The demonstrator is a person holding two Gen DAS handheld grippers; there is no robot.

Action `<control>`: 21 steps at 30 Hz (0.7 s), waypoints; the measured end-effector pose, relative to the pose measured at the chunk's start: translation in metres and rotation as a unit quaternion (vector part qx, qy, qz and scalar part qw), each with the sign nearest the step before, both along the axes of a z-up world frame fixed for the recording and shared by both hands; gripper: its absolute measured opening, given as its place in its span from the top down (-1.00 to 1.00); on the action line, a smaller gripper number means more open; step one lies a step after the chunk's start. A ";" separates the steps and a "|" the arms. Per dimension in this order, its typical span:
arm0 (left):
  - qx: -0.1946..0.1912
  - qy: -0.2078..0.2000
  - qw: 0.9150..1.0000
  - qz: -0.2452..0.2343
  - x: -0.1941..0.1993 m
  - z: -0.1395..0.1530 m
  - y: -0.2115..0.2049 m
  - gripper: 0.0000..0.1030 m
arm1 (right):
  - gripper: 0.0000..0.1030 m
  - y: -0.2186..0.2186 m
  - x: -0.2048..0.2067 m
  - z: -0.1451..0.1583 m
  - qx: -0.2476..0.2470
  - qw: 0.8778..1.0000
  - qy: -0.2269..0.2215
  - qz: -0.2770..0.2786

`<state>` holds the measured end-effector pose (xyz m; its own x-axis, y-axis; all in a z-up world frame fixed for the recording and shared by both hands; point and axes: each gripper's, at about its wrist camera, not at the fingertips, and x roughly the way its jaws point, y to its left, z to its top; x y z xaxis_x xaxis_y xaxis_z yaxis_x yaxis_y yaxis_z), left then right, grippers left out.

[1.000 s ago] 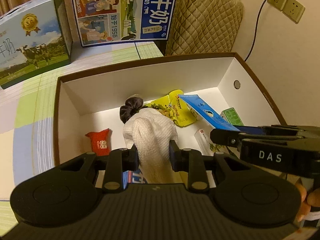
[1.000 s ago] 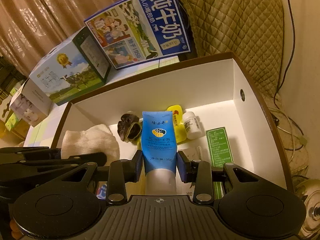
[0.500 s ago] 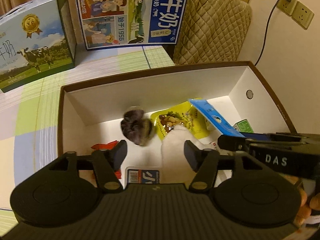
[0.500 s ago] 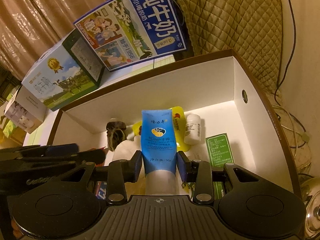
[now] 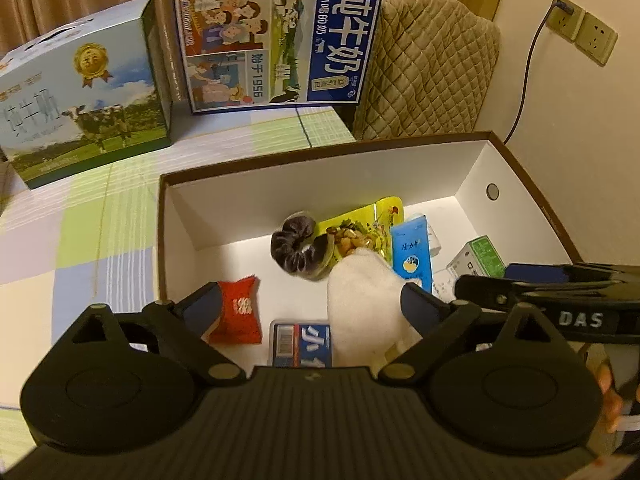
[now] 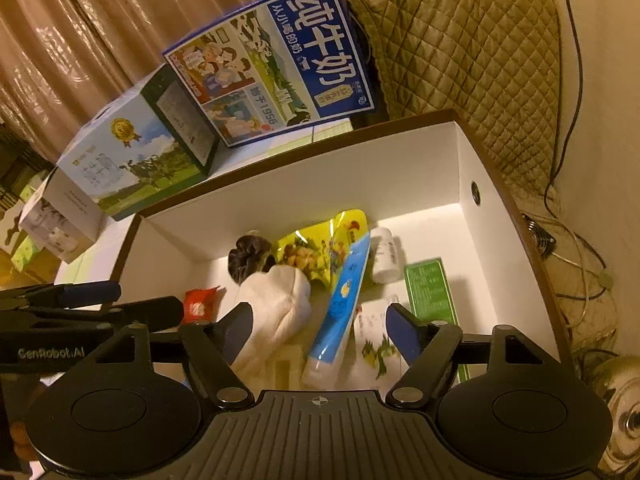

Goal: Organize objects

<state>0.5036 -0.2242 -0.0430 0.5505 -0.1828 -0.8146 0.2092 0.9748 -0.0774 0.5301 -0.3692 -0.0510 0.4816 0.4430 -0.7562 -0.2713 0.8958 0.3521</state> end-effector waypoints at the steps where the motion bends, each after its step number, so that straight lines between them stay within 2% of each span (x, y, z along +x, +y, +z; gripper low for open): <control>1: 0.000 0.000 1.000 0.003 -0.003 0.001 0.001 -0.85 | -0.42 -0.001 -0.004 0.002 0.000 1.000 0.000 0.001; 8: 0.009 -0.007 1.000 0.013 -0.029 0.011 0.004 -0.92 | -0.46 -0.006 -0.030 0.014 -0.003 1.000 -0.001 0.013; 15: 0.025 -0.027 0.999 0.019 -0.060 0.024 0.006 -0.98 | -0.47 -0.008 -0.050 0.025 -0.038 0.999 -0.023 0.014; 21: 0.036 -0.036 0.998 0.038 -0.090 0.031 0.013 -0.98 | -0.47 -0.008 -0.067 0.028 -0.046 0.998 -0.032 0.026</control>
<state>0.4134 -0.2113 -0.0115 0.6183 -0.0804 -0.7818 0.1372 0.9905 0.0067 0.4629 -0.3770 -0.0226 0.5086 0.3998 -0.7626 -0.3386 0.9072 0.2498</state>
